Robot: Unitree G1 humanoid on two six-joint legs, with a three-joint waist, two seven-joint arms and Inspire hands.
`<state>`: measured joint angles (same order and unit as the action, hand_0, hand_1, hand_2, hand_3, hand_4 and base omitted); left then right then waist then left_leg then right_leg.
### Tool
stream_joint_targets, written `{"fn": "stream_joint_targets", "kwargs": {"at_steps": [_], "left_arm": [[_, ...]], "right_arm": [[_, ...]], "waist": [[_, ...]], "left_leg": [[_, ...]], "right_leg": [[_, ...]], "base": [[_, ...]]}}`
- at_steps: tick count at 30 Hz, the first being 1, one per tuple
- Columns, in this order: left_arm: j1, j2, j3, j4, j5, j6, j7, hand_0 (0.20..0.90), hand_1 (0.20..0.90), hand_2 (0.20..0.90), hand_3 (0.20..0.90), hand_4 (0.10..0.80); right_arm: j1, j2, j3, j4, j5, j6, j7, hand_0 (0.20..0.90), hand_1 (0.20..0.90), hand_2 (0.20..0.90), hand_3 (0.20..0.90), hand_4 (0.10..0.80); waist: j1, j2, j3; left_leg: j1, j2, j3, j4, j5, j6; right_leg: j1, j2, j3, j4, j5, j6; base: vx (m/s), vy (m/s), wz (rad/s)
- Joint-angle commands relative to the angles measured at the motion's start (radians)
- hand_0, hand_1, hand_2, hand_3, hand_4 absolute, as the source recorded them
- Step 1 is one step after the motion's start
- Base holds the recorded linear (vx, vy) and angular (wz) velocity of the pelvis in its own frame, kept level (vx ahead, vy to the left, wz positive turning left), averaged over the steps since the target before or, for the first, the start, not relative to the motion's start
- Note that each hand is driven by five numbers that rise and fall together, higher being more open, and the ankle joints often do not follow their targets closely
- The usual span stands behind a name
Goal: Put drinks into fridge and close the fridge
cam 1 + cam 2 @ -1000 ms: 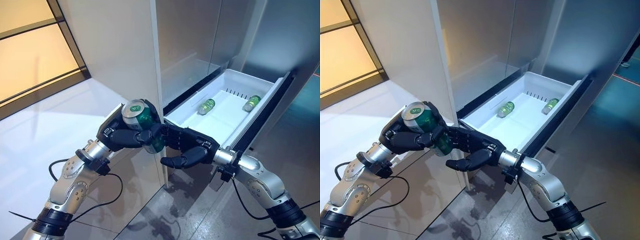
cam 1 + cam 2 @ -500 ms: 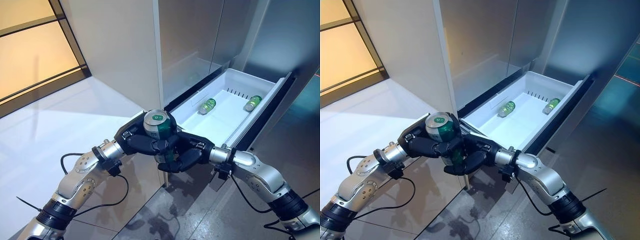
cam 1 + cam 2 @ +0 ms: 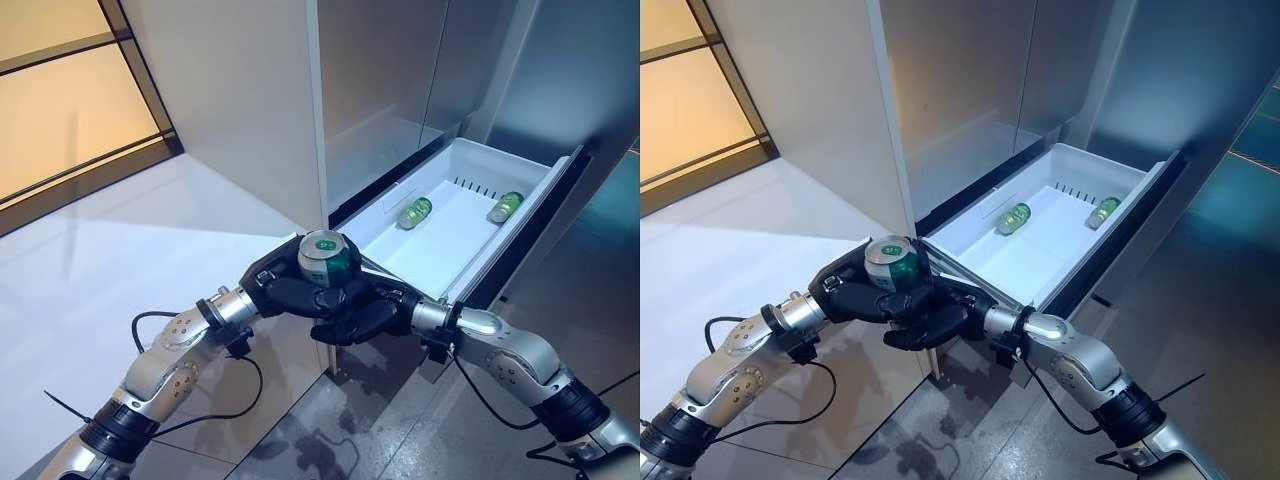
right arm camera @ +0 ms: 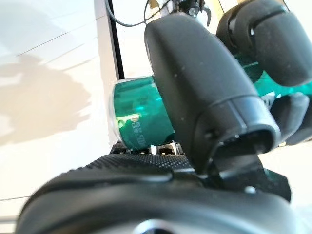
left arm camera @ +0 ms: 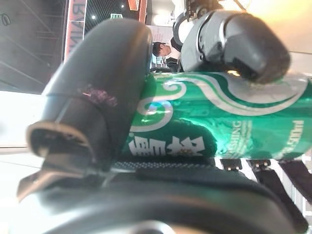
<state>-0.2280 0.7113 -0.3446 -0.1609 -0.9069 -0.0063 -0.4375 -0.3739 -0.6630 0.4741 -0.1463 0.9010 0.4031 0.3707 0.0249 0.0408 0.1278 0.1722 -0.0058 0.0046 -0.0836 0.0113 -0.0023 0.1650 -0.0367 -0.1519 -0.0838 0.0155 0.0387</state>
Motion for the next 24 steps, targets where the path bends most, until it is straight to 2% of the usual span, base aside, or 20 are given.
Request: {"fn": "stream_joint_targets", "kwargs": {"at_steps": [1,14,15,16,17,18,19,20,24], "left_arm": [[-0.224,-0.109,0.002,-0.044,-0.085,-0.181,0.041,0.300,0.300,0.300,0.200,0.100],[-0.229,-0.193,-0.048,-0.039,-0.056,-0.196,0.135,0.300,0.300,0.300,0.200,0.100],[-0.232,-0.197,-0.050,-0.037,-0.046,-0.197,0.136,0.300,0.300,0.300,0.200,0.100],[-0.233,-0.201,-0.057,-0.034,-0.036,-0.199,0.137,0.300,0.300,0.300,0.200,0.100],[-0.233,-0.201,-0.057,-0.034,-0.036,-0.199,0.137,0.300,0.300,0.300,0.200,0.100],[-0.237,-0.207,-0.064,-0.029,-0.025,-0.201,0.138,0.300,0.300,0.300,0.200,0.100],[-0.240,-0.210,-0.068,-0.031,-0.017,-0.196,0.142,0.300,0.300,0.300,0.200,0.100],[-0.245,-0.211,-0.073,-0.027,-0.016,-0.196,0.144,0.300,0.300,0.300,0.200,0.100],[-0.254,-0.214,-0.080,-0.020,-0.021,-0.194,0.148,0.300,0.300,0.300,0.200,0.100]], "right_arm": [[-0.121,0.200,0.071,-0.126,0.197,-0.056,0.067,0.900,0.900,0.900,0.900,0.800],[-0.131,0.234,0.115,-0.108,0.151,-0.067,0.012,0.900,0.900,0.900,0.900,0.800],[-0.133,0.240,0.118,-0.104,0.146,-0.065,0.005,0.862,0.862,0.862,0.856,0.756],[-0.135,0.242,0.120,-0.096,0.139,-0.066,0.000,0.651,0.651,0.651,0.609,0.509],[-0.135,0.242,0.120,-0.096,0.139,-0.066,0.000,0.651,0.651,0.651,0.609,0.509],[-0.138,0.244,0.125,-0.088,0.134,-0.067,-0.008,0.465,0.465,0.465,0.392,0.292],[-0.143,0.244,0.127,-0.087,0.136,-0.066,-0.015,0.396,0.396,0.396,0.313,0.213],[-0.144,0.247,0.130,-0.081,0.133,-0.070,-0.017,0.300,0.300,0.300,0.200,0.100],[-0.154,0.254,0.135,-0.074,0.138,-0.076,-0.028,0.300,0.300,0.300,0.200,0.100]], "waist": [[-0.008,-0.032,-0.073],[-0.014,-0.037,-0.070],[-0.014,-0.037,-0.068],[-0.015,-0.036,-0.067],[-0.015,-0.036,-0.067],[-0.016,-0.036,-0.068],[-0.017,-0.037,-0.067],[-0.018,-0.036,-0.068],[-0.018,-0.036,-0.067]], "left_leg": [[-0.008,-0.063,-0.024,0.028,-0.060,0.023],[-0.003,-0.067,-0.025,0.028,-0.061,0.027],[-0.003,-0.067,-0.025,0.029,-0.061,0.027],[-0.002,-0.067,-0.024,0.030,-0.062,0.028],[-0.002,-0.067,-0.024,0.030,-0.062,0.028],[0.000,-0.068,-0.023,0.029,-0.062,0.029],[0.000,-0.068,-0.023,0.029,-0.062,0.029],[0.001,-0.069,-0.023,0.029,-0.063,0.030],[0.004,-0.069,-0.023,0.029,-0.064,0.030]], "right_leg": [[-0.024,0.031,0.030,0.107,-0.107,0.016],[-0.026,0.030,0.035,0.113,-0.107,0.017],[-0.025,0.030,0.035,0.113,-0.108,0.016],[-0.025,0.029,0.035,0.115,-0.107,0.017],[-0.025,0.029,0.035,0.115,-0.107,0.017],[-0.025,0.029,0.036,0.115,-0.107,0.017],[-0.024,0.029,0.037,0.115,-0.108,0.017],[-0.024,0.030,0.038,0.115,-0.107,0.017],[-0.022,0.029,0.038,0.116,-0.107,0.017]], "base": [[0.000,0.000,0.00],[0.010,0.003,-0.01],[0.000,0.000,0.00],[0.000,0.000,0.00],[0.000,0.000,0.00],[0.000,0.000,0.00],[0.000,0.000,0.00],[0.015,0.005,-0.03],[0.003,0.001,-0.01]]}}
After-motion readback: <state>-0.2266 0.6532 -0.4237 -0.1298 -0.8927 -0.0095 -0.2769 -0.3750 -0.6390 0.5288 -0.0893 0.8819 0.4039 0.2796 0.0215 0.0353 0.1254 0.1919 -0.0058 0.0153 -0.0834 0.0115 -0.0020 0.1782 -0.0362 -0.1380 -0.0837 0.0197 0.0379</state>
